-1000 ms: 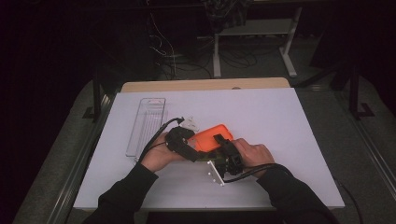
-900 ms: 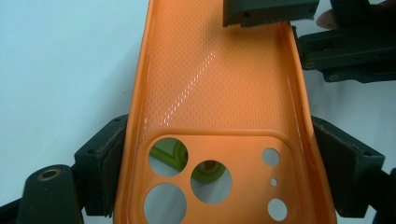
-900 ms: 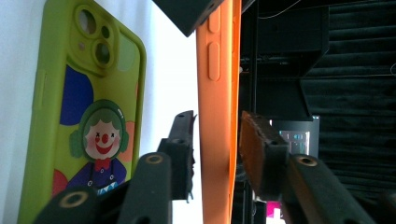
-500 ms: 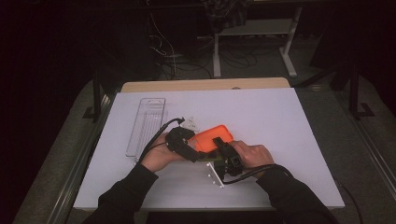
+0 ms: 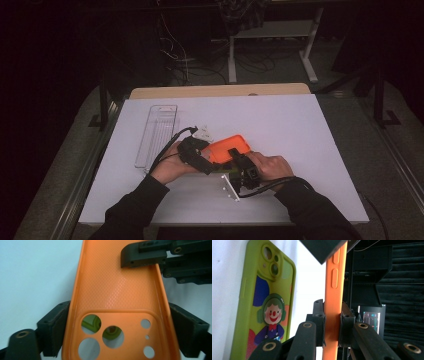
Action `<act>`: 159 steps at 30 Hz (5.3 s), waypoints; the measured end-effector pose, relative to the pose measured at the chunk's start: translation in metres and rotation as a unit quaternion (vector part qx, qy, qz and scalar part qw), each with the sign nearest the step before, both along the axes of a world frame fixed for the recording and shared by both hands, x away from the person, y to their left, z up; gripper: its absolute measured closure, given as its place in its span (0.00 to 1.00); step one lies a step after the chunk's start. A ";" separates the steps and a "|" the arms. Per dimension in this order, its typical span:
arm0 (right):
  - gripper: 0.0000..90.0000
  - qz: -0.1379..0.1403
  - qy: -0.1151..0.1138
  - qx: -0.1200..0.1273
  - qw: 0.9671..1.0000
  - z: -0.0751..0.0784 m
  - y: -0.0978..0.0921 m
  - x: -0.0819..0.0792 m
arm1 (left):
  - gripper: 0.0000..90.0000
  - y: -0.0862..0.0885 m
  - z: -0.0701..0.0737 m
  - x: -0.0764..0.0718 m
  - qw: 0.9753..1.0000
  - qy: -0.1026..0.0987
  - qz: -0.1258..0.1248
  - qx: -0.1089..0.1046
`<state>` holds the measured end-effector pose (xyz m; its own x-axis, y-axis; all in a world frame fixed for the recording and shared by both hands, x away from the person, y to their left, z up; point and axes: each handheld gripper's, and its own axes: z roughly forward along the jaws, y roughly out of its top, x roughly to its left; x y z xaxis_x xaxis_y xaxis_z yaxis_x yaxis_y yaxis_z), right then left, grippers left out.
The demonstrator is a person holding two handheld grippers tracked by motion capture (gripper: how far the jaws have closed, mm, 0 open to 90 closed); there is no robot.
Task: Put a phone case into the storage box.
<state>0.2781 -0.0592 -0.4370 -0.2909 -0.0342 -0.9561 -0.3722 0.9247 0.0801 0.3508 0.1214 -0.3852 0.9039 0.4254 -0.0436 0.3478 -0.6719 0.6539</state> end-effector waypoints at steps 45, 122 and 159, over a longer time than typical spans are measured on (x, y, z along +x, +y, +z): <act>0.86 -0.073 0.180 0.136 0.972 0.025 -0.037 0.025 | 0.00 0.020 0.004 0.004 1.000 -0.010 0.002 -0.011; 0.87 -0.118 0.518 0.467 0.706 0.042 -0.069 0.063 | 0.00 0.008 0.034 0.030 0.992 -0.018 0.054 -0.111; 0.87 -0.070 0.533 0.471 0.700 0.043 -0.049 0.055 | 0.00 -0.005 0.015 0.036 0.981 0.020 0.060 -0.184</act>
<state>0.3327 -0.1084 -0.3945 -0.7936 0.5645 0.2271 0.4520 0.2970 0.8411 0.3872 0.1165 -0.3706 0.8428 0.4770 -0.2495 0.4406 -0.3451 0.8287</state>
